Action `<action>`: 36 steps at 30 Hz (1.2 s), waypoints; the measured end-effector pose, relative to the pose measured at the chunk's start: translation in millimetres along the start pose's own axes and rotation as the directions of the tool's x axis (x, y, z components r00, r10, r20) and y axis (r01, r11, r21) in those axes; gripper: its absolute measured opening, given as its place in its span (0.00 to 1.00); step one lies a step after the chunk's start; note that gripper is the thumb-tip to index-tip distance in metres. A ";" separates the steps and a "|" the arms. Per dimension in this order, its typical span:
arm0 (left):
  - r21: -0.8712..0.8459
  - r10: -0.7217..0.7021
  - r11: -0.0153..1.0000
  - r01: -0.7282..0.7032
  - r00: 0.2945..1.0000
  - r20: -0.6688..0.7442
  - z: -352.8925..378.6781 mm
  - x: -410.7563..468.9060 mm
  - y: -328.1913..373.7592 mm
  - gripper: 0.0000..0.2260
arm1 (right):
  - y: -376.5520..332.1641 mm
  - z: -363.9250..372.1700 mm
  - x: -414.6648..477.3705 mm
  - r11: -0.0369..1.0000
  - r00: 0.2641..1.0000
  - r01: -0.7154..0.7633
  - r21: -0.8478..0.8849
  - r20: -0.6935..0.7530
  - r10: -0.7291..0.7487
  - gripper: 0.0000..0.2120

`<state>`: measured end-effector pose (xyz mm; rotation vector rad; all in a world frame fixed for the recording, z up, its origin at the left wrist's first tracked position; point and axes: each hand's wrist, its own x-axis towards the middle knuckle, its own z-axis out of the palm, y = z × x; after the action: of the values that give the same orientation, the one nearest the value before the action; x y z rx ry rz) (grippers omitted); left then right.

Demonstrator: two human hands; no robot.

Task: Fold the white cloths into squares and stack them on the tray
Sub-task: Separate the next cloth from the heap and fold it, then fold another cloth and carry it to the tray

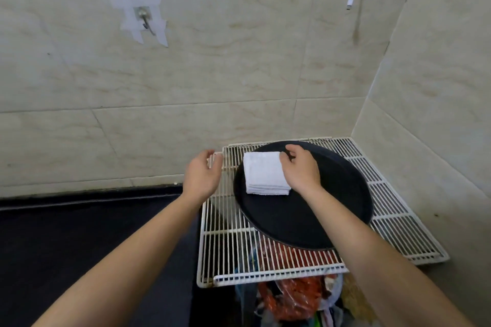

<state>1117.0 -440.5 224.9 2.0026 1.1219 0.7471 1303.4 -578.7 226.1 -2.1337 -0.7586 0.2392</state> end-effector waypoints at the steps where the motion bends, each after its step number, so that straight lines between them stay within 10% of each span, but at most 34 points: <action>1: 0.146 0.092 0.986 -0.085 0.995 -0.042 -13.3 -4.9 -2.8 0.23 | -6.4 2.3 -1.4 0.996 0.997 0.072 -0.059 -0.007 -0.073 0.22; 9: 0.797 0.165 0.603 0.031 0.973 -0.163 -151.9 -73.2 -99.0 0.33 | -92.8 111.0 -60.8 0.672 0.757 0.652 -0.350 0.245 -0.606 0.33; 36: 0.608 -0.294 0.452 0.653 0.752 -0.589 -667.7 -418.6 -458.4 0.34 | -450.4 536.1 -518.3 0.176 0.156 0.984 -0.017 0.560 -0.814 0.36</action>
<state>206.2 -438.6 185.3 1.9938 2.5364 0.3435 470.7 -325.8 187.7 -1.4508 -2.4721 -0.1690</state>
